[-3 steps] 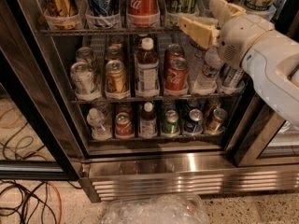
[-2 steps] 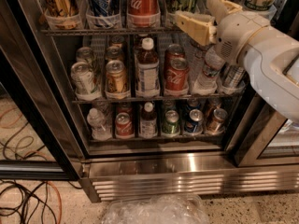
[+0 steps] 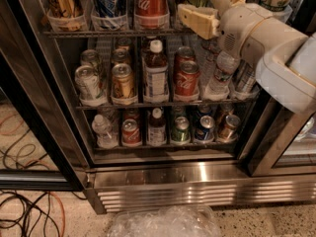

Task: Pick green can from top shelf of fridge

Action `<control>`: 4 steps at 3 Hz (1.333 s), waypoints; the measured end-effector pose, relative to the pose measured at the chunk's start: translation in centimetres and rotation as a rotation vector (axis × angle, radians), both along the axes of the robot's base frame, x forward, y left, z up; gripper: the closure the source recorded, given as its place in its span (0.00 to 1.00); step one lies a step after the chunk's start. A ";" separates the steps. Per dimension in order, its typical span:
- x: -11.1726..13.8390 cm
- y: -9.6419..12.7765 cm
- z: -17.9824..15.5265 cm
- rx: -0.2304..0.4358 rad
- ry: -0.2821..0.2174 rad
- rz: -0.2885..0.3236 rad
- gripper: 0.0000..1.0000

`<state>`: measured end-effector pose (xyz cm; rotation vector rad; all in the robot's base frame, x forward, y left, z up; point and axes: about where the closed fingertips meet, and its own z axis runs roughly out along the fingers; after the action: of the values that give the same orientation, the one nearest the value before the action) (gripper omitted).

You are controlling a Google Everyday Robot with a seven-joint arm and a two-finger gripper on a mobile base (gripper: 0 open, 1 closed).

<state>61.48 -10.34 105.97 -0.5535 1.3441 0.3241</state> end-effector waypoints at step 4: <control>3.2 2.3 0.5 0.030 0.016 0.019 0.37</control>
Offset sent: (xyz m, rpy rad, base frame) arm 0.0335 0.0126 0.0093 0.0169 0.0054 0.0086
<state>64.71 -7.99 106.52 -0.5398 1.3476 0.3641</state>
